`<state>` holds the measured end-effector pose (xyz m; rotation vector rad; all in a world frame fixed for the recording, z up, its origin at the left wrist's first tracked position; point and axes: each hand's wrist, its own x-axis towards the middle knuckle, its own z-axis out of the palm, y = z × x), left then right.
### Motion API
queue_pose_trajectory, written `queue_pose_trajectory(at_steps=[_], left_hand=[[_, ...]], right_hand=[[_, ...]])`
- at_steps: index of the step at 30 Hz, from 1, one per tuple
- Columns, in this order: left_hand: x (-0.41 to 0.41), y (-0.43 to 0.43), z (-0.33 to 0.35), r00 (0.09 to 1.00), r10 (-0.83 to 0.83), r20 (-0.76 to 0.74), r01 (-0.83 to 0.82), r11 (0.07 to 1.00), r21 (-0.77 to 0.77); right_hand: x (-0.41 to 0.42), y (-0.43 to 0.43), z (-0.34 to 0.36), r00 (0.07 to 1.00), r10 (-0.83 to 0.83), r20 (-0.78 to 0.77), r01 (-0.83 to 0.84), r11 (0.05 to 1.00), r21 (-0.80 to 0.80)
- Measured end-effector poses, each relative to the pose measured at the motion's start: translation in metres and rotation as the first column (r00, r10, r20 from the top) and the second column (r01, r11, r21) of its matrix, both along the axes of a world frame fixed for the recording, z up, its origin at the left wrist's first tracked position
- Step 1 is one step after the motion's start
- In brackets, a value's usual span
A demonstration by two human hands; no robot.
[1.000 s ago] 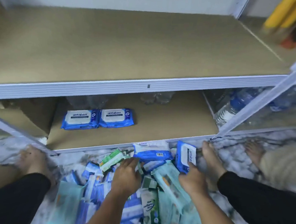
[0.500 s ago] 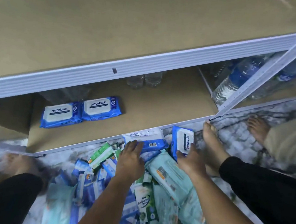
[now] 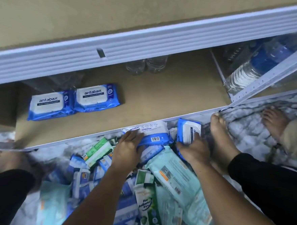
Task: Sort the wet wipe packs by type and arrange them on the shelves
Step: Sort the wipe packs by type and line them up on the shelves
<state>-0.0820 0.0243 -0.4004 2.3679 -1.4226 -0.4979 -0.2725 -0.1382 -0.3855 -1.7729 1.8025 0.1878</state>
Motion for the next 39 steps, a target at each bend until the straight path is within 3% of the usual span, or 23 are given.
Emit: queue_pose_trajectory(at_steps=[10, 17, 20, 24, 27, 28, 31, 33, 36, 39], left_hand=[[0.008, 0.011, 0.088, 0.974, 0.209, -0.083, -0.209, 0.978, 0.007], [0.017, 0.071, 0.142, 0.864, 0.381, -0.328, -0.374, 0.923, 0.087], [0.007, 0.099, 0.152, 0.753, 0.501, -0.427, -0.485, 0.861, 0.154], [-0.014, 0.13, 0.126, 0.419, 0.614, -0.669, -0.644, 0.72, 0.258], [-0.039, 0.14, 0.111, 0.227, 0.586, -0.778, -0.647, 0.688, 0.33], [-0.046, 0.142, 0.106, 0.241, 0.593, -0.768, -0.617, 0.705, 0.35], [-0.051, 0.147, 0.091, 0.586, 0.614, -0.529, -0.497, 0.788, 0.364], [-0.048, 0.148, 0.091, 0.757, 0.565, -0.328, -0.438, 0.812, 0.386], [-0.04, 0.146, 0.094, 0.914, 0.4, -0.059, -0.364, 0.878, 0.311], [-0.031, 0.138, 0.096, 0.999, 0.032, 0.004, -0.031, 0.922, 0.385]], right_hand=[[-0.006, 0.021, 0.072, 0.985, 0.168, 0.032, -0.162, 0.977, -0.141], [-0.01, 0.068, 0.135, 0.899, 0.433, 0.064, -0.418, 0.893, -0.17], [-0.015, 0.093, 0.144, 0.881, 0.458, 0.115, -0.442, 0.886, -0.143], [-0.024, 0.12, 0.138, 0.857, 0.512, 0.063, -0.507, 0.858, -0.078], [-0.034, 0.135, 0.124, 0.838, 0.546, 0.001, -0.546, 0.838, -0.029], [-0.037, 0.138, 0.119, 0.832, 0.555, -0.013, -0.555, 0.831, -0.024], [-0.038, 0.142, 0.109, 0.823, 0.565, -0.055, -0.567, 0.823, -0.034], [-0.036, 0.141, 0.103, 0.815, 0.573, -0.089, -0.577, 0.816, -0.025], [-0.032, 0.138, 0.096, 0.805, 0.581, -0.121, -0.585, 0.811, 0.002], [-0.032, 0.136, 0.088, 0.824, 0.559, -0.088, -0.56, 0.828, 0.013]])
